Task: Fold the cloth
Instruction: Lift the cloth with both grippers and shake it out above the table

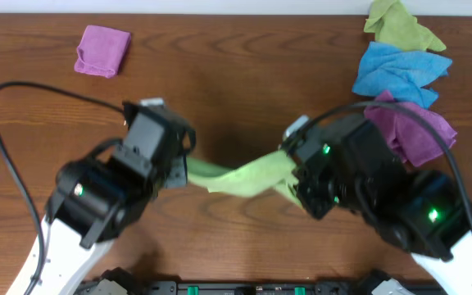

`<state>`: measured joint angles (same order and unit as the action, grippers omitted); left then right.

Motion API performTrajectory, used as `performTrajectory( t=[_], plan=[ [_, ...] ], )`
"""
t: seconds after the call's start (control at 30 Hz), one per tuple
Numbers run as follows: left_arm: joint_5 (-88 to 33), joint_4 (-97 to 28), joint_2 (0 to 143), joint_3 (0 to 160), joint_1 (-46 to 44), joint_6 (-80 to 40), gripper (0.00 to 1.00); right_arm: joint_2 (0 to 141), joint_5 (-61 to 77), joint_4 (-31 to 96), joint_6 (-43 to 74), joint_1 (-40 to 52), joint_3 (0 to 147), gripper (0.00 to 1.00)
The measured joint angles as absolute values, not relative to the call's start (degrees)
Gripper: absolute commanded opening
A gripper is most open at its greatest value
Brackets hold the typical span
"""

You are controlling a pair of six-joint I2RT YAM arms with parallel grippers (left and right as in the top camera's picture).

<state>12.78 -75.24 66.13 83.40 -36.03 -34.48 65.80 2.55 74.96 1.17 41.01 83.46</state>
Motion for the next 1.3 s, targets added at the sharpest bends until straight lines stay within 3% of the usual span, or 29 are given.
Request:
performTrajectory(
  t=[0.23, 0.57, 0.73, 1.03, 1.3],
  plan=[
    [19.29, -82.04, 56.31, 83.35, -49.19, -47.07, 0.06, 60.12, -2.00, 77.34, 11.86, 54.19, 83.44, 0.02],
    [20.08, -82.15, 64.55, 77.34, -49.32, -59.05, 0.06, 66.02, 0.58, 76.27, 17.19, 54.87, 77.60, 0.01],
    [19.46, -80.23, 71.66, 77.21, -43.64, -59.79, 0.06, 69.34, 3.03, 72.07, 16.60, 50.72, 72.88, 0.01],
    [16.60, -60.07, 83.42, 77.06, -34.61, -48.03, 0.06, 72.20, 4.73, 62.02, 10.13, 33.12, 67.88, 0.02],
    [13.15, -50.72, 89.36, 76.99, -31.16, -41.82, 0.06, 80.51, 5.65, 55.18, 5.96, 28.03, 67.75, 0.01]
  ],
)
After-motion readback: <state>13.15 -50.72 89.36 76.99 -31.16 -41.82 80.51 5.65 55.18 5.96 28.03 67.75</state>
